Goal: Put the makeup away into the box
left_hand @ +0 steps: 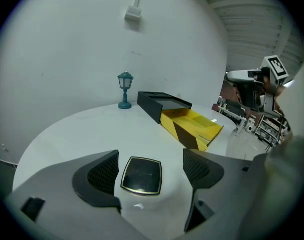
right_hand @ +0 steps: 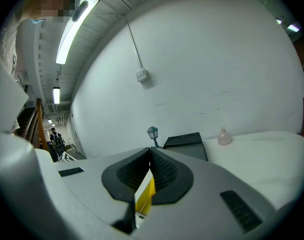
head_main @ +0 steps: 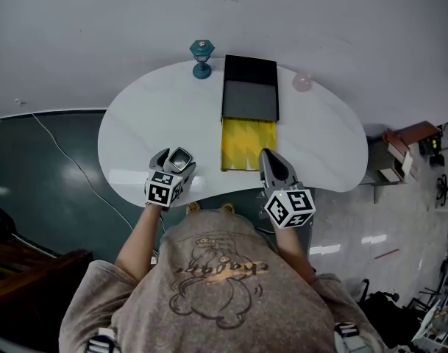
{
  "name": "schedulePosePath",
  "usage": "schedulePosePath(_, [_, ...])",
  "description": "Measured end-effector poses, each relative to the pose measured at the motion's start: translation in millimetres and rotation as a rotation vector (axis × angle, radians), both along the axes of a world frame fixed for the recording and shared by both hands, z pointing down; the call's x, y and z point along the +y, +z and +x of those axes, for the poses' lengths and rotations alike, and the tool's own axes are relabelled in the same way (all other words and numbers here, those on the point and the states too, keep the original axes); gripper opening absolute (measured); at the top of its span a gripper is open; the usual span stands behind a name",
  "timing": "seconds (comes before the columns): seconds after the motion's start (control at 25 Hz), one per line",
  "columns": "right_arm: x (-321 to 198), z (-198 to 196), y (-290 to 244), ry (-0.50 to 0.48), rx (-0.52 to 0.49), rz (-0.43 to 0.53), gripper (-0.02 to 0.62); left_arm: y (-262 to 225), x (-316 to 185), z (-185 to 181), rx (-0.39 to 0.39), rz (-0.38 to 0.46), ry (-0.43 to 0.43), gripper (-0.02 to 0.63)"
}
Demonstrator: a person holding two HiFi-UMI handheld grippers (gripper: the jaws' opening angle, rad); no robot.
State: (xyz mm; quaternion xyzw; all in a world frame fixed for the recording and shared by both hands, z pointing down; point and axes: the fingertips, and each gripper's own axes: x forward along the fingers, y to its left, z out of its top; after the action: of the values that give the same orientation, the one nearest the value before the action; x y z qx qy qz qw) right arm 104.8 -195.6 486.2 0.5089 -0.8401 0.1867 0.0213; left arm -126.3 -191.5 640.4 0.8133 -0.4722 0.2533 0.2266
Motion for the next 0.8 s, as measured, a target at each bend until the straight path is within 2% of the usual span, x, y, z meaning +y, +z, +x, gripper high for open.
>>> schedulePosePath(0.24, [1.5, 5.6, 2.5, 0.021, 0.001, -0.007, 0.005, 24.0, 2.8, -8.1, -0.046, -0.046, 0.001, 0.402])
schedulePosePath(0.8, [5.8, 10.8, 6.1, 0.056, 0.001, -0.019, 0.005, 43.9, 2.6, -12.3, -0.068, -0.094, -0.006, 0.398])
